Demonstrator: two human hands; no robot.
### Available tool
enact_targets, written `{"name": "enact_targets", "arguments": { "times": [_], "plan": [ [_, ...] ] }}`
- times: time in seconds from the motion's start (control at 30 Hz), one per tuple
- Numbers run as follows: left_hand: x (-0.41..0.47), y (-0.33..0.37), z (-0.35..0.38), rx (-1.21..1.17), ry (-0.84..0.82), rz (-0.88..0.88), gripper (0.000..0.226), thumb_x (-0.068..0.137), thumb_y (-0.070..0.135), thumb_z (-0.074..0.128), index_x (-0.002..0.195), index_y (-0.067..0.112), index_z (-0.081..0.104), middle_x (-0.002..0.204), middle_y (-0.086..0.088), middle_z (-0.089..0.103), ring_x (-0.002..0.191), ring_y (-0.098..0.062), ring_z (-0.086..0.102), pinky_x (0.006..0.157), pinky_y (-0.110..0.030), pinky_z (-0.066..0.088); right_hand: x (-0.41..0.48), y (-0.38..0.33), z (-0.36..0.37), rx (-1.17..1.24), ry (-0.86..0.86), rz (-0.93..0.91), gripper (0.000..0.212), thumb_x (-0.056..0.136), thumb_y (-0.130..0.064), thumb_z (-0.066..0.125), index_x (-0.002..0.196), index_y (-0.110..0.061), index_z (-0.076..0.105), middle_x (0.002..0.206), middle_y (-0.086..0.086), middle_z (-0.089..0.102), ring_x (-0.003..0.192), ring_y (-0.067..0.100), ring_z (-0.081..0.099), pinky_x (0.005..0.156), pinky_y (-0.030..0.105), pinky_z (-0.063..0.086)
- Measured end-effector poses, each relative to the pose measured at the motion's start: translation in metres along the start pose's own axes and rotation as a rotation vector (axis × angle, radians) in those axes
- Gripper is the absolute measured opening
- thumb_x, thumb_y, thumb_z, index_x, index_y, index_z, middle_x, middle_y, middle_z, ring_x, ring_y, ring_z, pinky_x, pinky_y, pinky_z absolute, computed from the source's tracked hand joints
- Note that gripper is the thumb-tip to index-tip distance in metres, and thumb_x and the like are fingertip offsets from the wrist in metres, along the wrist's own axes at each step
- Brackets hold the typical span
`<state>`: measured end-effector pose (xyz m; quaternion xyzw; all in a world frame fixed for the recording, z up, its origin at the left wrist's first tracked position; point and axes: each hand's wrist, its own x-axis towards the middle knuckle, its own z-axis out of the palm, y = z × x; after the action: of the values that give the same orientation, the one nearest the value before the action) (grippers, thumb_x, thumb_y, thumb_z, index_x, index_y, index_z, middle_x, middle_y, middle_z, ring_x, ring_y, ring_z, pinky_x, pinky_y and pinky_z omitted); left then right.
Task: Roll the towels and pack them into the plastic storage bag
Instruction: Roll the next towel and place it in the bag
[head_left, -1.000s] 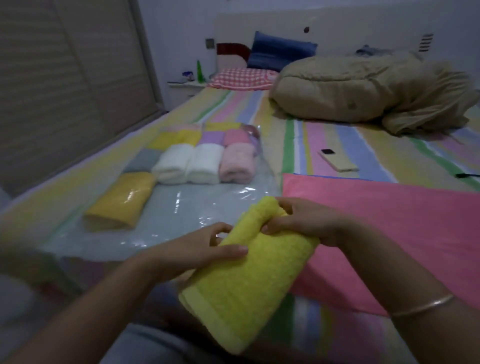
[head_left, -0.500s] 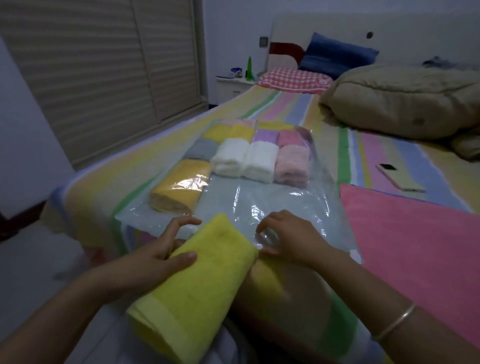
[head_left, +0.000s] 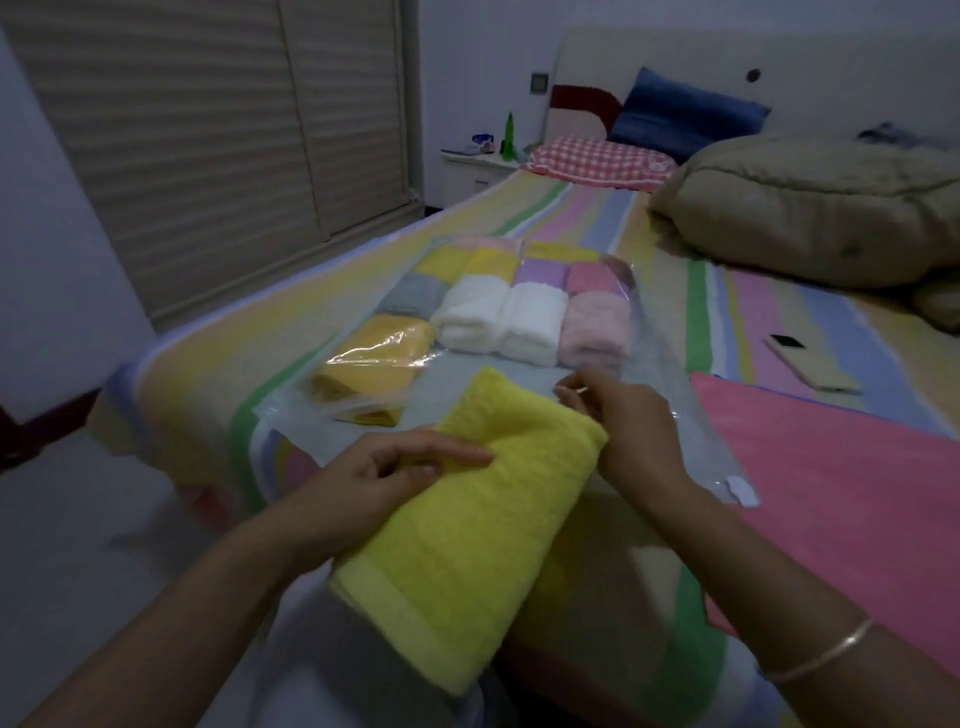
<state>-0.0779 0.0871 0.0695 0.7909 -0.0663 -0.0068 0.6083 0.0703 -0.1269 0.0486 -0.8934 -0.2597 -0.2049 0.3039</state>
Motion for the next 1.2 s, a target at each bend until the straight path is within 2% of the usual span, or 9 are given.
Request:
{"name": "enact_targets", "arguments": {
  "times": [0.1, 0.23, 0.37, 0.47, 0.57, 0.73, 0.87, 1.03, 1.2],
  "plan": [
    [0.017, -0.005, 0.005, 0.034, 0.005, 0.03, 0.04, 0.098, 0.002, 0.043, 0.119, 0.027, 0.067, 0.127, 0.006, 0.06, 0.116, -0.005, 0.057, 0.092, -0.019, 0.048, 0.009, -0.005, -0.012, 0.077, 0.064, 0.015, 0.008, 0.091, -0.03, 0.062, 0.09, -0.026, 0.069, 0.077, -0.009, 0.073, 0.076, 0.011, 0.069, 0.066, 0.031, 0.051],
    [0.036, -0.03, 0.002, 0.14, 0.137, -0.012, 0.041, 0.101, 0.011, 0.043, 0.117, 0.043, 0.063, 0.135, 0.014, 0.051, 0.124, -0.003, 0.047, 0.095, -0.02, 0.041, 0.014, -0.004, -0.014, 0.243, 0.037, 0.052, 0.007, 0.092, -0.027, 0.061, 0.089, -0.026, 0.066, 0.075, -0.011, 0.072, 0.067, 0.001, 0.069, 0.066, 0.039, 0.057],
    [0.065, -0.045, -0.008, 0.239, 0.286, -0.026, 0.038, 0.101, 0.01, 0.042, 0.12, 0.038, 0.061, 0.135, 0.011, 0.047, 0.125, -0.007, 0.042, 0.095, -0.024, 0.036, 0.008, -0.009, -0.01, 0.148, 0.045, -0.02, 0.005, 0.093, -0.034, 0.059, 0.091, -0.032, 0.063, 0.077, -0.013, 0.073, 0.071, 0.001, 0.069, 0.065, 0.037, 0.056],
    [0.097, -0.052, -0.02, 0.526, 0.239, 0.024, 0.037, 0.099, 0.01, 0.043, 0.122, 0.032, 0.061, 0.13, 0.003, 0.052, 0.122, -0.014, 0.047, 0.094, -0.024, 0.036, 0.01, -0.012, -0.013, 0.208, 0.062, 0.0, 0.008, 0.093, -0.034, 0.058, 0.09, -0.028, 0.063, 0.078, -0.012, 0.073, 0.071, 0.0, 0.069, 0.064, 0.038, 0.057],
    [0.129, -0.065, -0.035, 0.739, 0.219, -0.009, 0.037, 0.098, 0.016, 0.042, 0.124, 0.037, 0.058, 0.129, -0.005, 0.051, 0.12, -0.025, 0.049, 0.098, -0.037, 0.043, 0.015, -0.015, -0.018, 0.288, 0.068, 0.047, 0.011, 0.093, -0.029, 0.06, 0.091, -0.021, 0.067, 0.077, -0.011, 0.073, 0.068, -0.002, 0.069, 0.064, 0.039, 0.058],
    [0.159, -0.074, -0.033, 0.998, 0.251, -0.086, 0.038, 0.101, 0.033, 0.032, 0.138, 0.033, 0.04, 0.138, -0.016, 0.041, 0.108, -0.037, 0.052, 0.084, -0.044, 0.05, 0.02, -0.023, -0.025, 0.258, 0.102, 0.011, 0.012, 0.093, -0.029, 0.06, 0.09, -0.02, 0.068, 0.076, -0.013, 0.073, 0.07, -0.004, 0.068, 0.064, 0.037, 0.057],
    [0.16, -0.056, -0.015, 1.187, 0.463, -0.154, 0.041, 0.101, 0.036, 0.032, 0.137, 0.019, 0.044, 0.14, -0.016, 0.046, 0.128, -0.036, 0.041, 0.104, -0.042, 0.034, 0.016, -0.019, -0.022, 0.207, 0.089, -0.013, 0.012, 0.094, -0.031, 0.06, 0.09, -0.023, 0.067, 0.076, -0.015, 0.072, 0.071, -0.005, 0.067, 0.065, 0.035, 0.057],
    [0.142, -0.055, 0.051, 1.316, 0.266, -0.385, 0.074, 0.092, 0.06, 0.032, 0.152, 0.024, 0.009, 0.156, -0.015, 0.018, 0.141, -0.04, 0.016, 0.11, -0.059, 0.01, 0.01, -0.014, -0.012, 0.174, 0.091, -0.05, 0.008, 0.093, -0.033, 0.06, 0.088, -0.028, 0.065, 0.074, -0.017, 0.072, 0.07, -0.002, 0.068, 0.063, 0.036, 0.056],
    [0.156, -0.081, 0.045, 1.295, 0.422, -0.44, 0.059, 0.099, 0.033, 0.032, 0.152, 0.032, 0.004, 0.159, -0.019, 0.004, 0.144, -0.045, 0.001, 0.111, -0.066, 0.002, 0.0, -0.007, -0.014, 0.138, 0.121, -0.141, 0.008, 0.092, -0.036, 0.059, 0.091, -0.029, 0.063, 0.077, -0.016, 0.073, 0.072, 0.004, 0.07, 0.059, 0.036, 0.056]
  ]
}}
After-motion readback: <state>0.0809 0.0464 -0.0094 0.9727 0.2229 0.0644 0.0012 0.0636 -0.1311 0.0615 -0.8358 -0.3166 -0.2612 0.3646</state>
